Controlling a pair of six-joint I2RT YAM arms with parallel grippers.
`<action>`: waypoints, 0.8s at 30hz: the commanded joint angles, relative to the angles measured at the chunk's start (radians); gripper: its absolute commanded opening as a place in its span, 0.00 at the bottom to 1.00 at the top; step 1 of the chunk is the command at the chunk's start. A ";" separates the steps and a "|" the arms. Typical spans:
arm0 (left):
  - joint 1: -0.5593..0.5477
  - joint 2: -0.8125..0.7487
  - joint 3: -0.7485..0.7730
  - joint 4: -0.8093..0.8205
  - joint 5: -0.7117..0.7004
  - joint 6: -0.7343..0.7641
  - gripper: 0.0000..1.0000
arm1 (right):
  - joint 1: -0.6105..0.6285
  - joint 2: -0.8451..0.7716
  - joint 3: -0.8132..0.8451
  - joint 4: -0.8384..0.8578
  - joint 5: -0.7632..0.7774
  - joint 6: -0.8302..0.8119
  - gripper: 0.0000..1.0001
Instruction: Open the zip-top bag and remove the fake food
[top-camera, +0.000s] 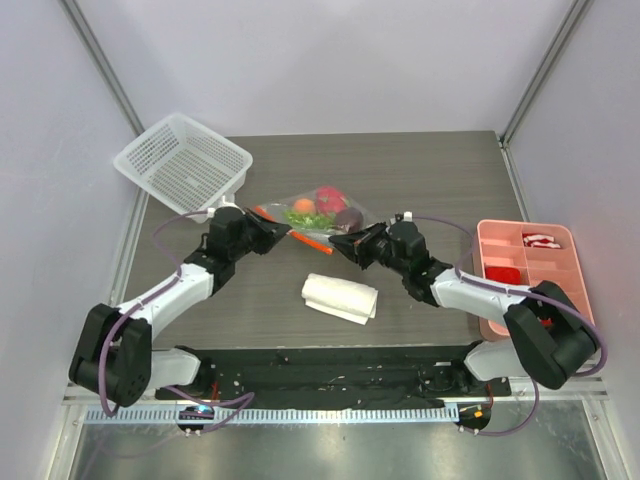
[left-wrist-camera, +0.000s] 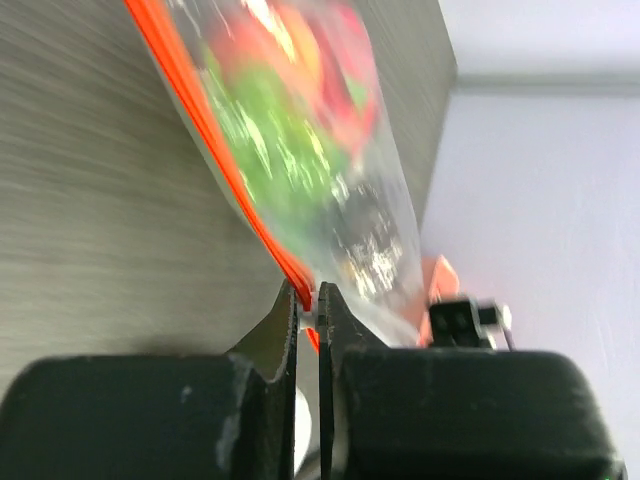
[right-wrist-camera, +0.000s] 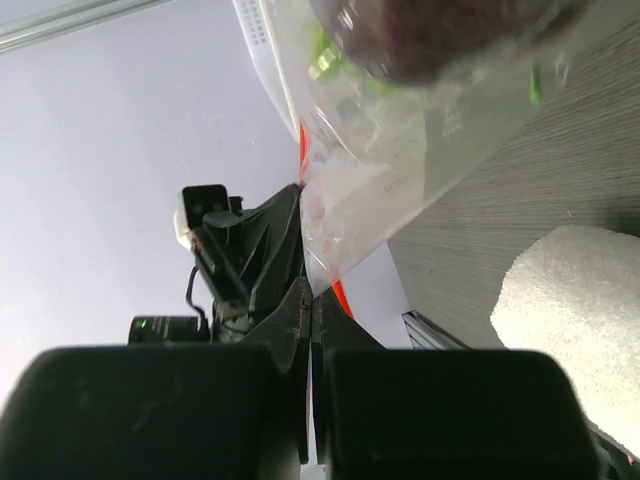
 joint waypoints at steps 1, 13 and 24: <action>0.159 0.008 0.044 -0.121 -0.176 0.096 0.00 | -0.051 -0.080 -0.017 -0.039 0.001 -0.051 0.01; 0.265 0.225 0.266 -0.264 -0.220 0.257 0.00 | -0.074 -0.059 -0.001 -0.024 -0.046 -0.083 0.01; 0.297 0.290 0.397 -0.275 -0.131 0.341 0.28 | -0.074 0.005 0.001 0.066 -0.088 -0.065 0.01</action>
